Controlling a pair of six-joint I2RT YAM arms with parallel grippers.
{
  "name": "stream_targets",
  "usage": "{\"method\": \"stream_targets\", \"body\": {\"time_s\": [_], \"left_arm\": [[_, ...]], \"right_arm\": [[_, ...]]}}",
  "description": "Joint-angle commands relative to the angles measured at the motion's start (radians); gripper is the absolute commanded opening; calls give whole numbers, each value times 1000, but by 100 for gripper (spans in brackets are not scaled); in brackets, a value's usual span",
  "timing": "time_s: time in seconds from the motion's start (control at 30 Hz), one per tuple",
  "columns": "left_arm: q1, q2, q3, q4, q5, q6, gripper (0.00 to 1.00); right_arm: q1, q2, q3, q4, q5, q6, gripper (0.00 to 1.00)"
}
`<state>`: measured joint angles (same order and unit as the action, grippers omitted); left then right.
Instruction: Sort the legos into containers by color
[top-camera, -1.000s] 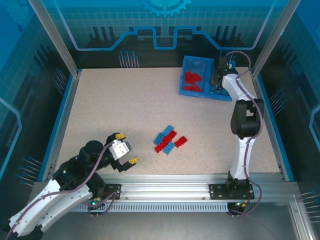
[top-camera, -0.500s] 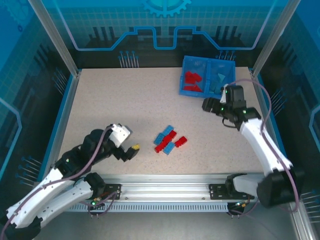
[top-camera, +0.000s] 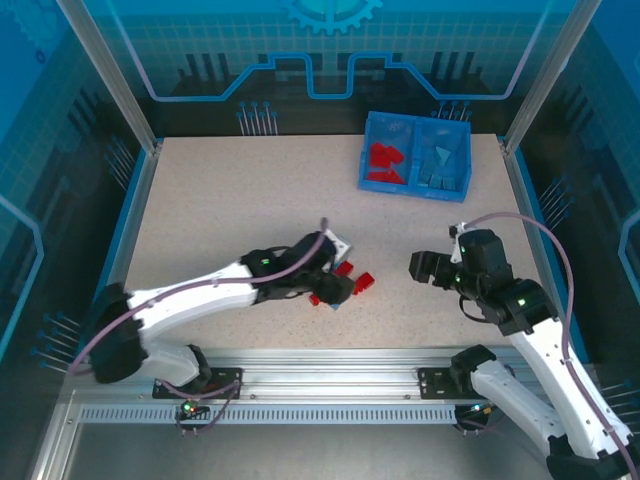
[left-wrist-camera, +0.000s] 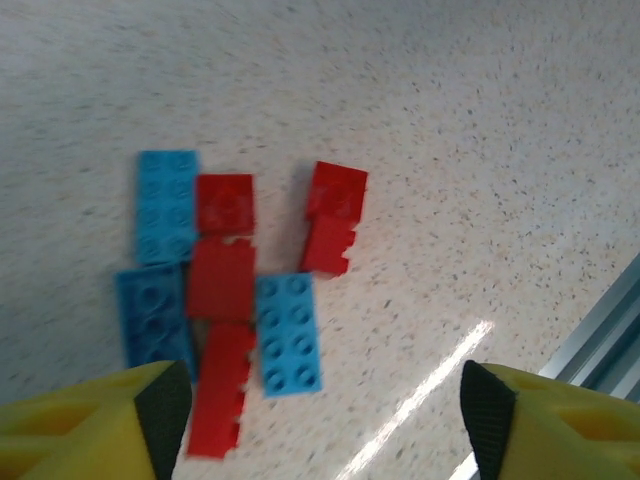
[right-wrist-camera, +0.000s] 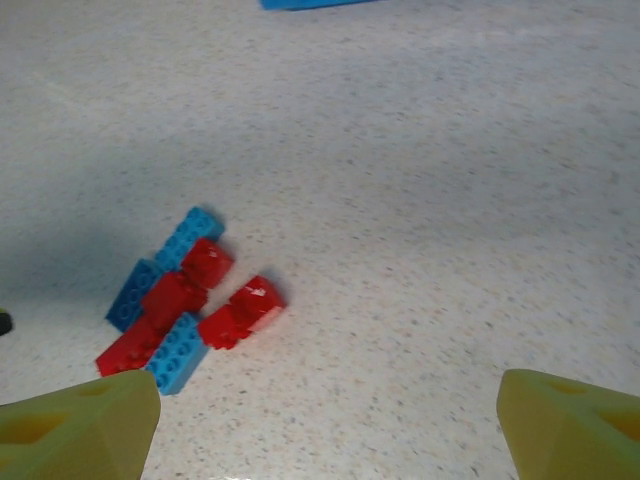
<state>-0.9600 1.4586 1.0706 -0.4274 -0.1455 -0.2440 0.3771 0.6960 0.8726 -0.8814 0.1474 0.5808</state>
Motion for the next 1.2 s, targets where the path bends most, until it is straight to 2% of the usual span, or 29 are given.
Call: {"method": "stream_targets", "body": {"time_s": [0.0,0.1,0.23,0.43,0.57,0.8,0.87,1.07,1.17], "left_arm": [[-24,135,116,-37,-18,-15,70],[-26,237,176,-44,-35,4,64],[-26,348,235,-52,-50,32,61],[-26,433,268,-31,-43,46,54],[-31,477,295,-75,-25,53,51],[-51,516,279,-96,-149,80,46],[-52,531,279,-98,-154,81,44],[-52,541,262,-66,-156,66,33],[-56,509,250,-38,-143,58,18]], "right_arm": [[-11,-7,-19,-52,71,54,89],[-12,-13,-38,-31,47,52,90],[-13,-21,-73,-16,22,62,90],[-13,-27,-91,-18,16,67,90],[-13,-33,-86,-32,25,60,90],[-12,-44,-92,-25,25,57,90],[-12,-43,-92,-22,24,59,90],[-12,-36,-82,-27,17,65,90],[-11,-36,-78,-24,-9,58,91]]}}
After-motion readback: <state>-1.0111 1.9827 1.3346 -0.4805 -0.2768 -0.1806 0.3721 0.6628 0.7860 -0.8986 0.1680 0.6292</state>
